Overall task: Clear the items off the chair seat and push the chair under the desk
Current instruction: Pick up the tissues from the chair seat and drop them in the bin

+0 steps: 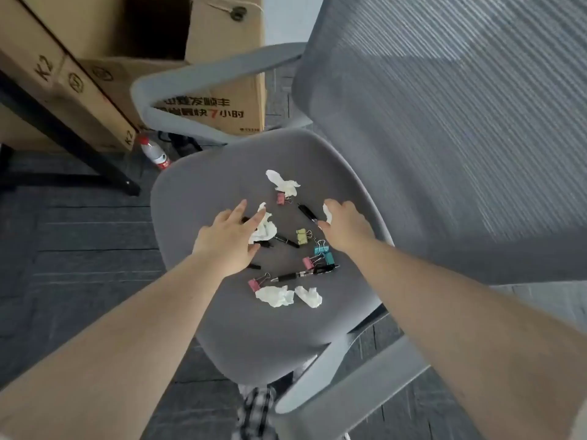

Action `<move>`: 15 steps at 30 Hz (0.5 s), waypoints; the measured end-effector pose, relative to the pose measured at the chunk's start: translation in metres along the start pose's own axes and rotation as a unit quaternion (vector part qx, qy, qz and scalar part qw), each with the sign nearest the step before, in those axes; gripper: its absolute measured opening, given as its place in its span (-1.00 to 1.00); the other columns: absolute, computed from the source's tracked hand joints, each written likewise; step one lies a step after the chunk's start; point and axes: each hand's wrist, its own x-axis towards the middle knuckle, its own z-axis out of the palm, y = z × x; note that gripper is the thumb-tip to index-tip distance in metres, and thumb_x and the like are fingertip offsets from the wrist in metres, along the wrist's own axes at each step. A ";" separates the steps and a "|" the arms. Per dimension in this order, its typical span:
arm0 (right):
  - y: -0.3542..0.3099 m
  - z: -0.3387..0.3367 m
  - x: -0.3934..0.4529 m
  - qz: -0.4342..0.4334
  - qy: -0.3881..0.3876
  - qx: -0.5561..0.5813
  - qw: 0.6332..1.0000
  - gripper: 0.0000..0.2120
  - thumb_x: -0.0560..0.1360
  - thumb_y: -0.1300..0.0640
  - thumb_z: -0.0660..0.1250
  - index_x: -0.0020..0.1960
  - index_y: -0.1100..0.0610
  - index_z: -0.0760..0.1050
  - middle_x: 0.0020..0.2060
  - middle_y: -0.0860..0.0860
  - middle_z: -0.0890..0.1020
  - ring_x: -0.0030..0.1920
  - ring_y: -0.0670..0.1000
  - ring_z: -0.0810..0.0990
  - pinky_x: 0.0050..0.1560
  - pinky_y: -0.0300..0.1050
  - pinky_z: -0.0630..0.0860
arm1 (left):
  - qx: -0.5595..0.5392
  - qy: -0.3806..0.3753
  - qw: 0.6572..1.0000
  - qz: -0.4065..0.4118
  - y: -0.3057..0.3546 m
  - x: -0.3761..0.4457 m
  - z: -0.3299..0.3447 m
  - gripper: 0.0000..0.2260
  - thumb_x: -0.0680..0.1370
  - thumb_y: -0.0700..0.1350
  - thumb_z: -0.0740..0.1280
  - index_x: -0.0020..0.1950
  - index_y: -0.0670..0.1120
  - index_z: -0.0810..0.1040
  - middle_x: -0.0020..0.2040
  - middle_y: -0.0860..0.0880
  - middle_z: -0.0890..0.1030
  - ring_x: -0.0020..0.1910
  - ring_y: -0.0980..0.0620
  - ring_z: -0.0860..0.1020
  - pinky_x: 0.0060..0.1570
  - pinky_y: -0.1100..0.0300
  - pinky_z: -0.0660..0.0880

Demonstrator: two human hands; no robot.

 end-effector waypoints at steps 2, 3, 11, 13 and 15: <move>0.001 0.009 0.010 0.020 0.015 -0.015 1.000 -0.59 0.59 -0.02 0.19 0.40 0.03 0.26 0.25 0.19 0.39 0.19 0.32 0.45 0.07 0.11 0.45 | -0.009 -0.018 1.000 -0.011 0.000 0.013 0.013 -0.45 0.60 0.10 0.14 0.53 0.18 -0.03 0.59 -0.01 -0.05 0.50 -0.15 0.12 0.25 -0.16 0.39; 0.003 0.015 0.017 0.026 0.024 -0.020 0.999 -0.59 0.58 -0.01 0.20 0.39 0.03 0.26 0.23 0.19 0.39 0.18 0.32 0.46 0.06 0.11 0.45 | -0.013 -0.013 1.000 -0.012 0.000 0.020 0.021 -0.46 0.60 0.11 0.14 0.53 0.18 0.00 0.58 -0.02 -0.03 0.48 -0.17 0.16 0.22 -0.16 0.41; 0.006 0.041 0.056 0.059 0.033 0.016 0.998 -0.53 0.50 0.30 0.25 0.38 0.13 0.25 0.20 0.24 0.43 0.16 0.28 0.47 -0.05 -0.03 0.38 | -0.028 -0.010 1.000 -0.009 0.005 0.064 0.051 -0.53 0.56 -0.15 0.26 0.45 0.02 0.25 0.53 -0.08 0.11 0.29 -0.22 0.34 0.08 -0.05 0.49; 0.003 0.042 0.059 0.049 0.048 0.032 0.997 -0.55 0.48 0.34 0.24 0.34 0.15 0.30 0.18 0.23 0.44 0.13 0.27 0.49 -0.03 -0.03 0.41 | -0.027 0.009 0.999 -0.017 0.006 0.069 0.053 -0.65 0.52 -0.30 0.23 0.30 -0.11 0.40 0.38 -0.14 0.27 0.16 -0.19 0.40 -0.04 0.02 0.48; -0.005 0.039 0.061 0.038 0.080 0.061 0.994 -0.61 0.46 0.37 0.20 0.28 0.18 0.37 0.18 0.21 0.41 0.07 0.26 0.50 -0.04 0.00 0.45 | -0.035 0.037 0.998 -0.021 0.006 0.071 0.053 -0.72 0.51 -0.36 0.19 0.20 -0.18 0.44 0.24 -0.16 0.34 0.01 -0.16 0.41 -0.15 0.06 0.42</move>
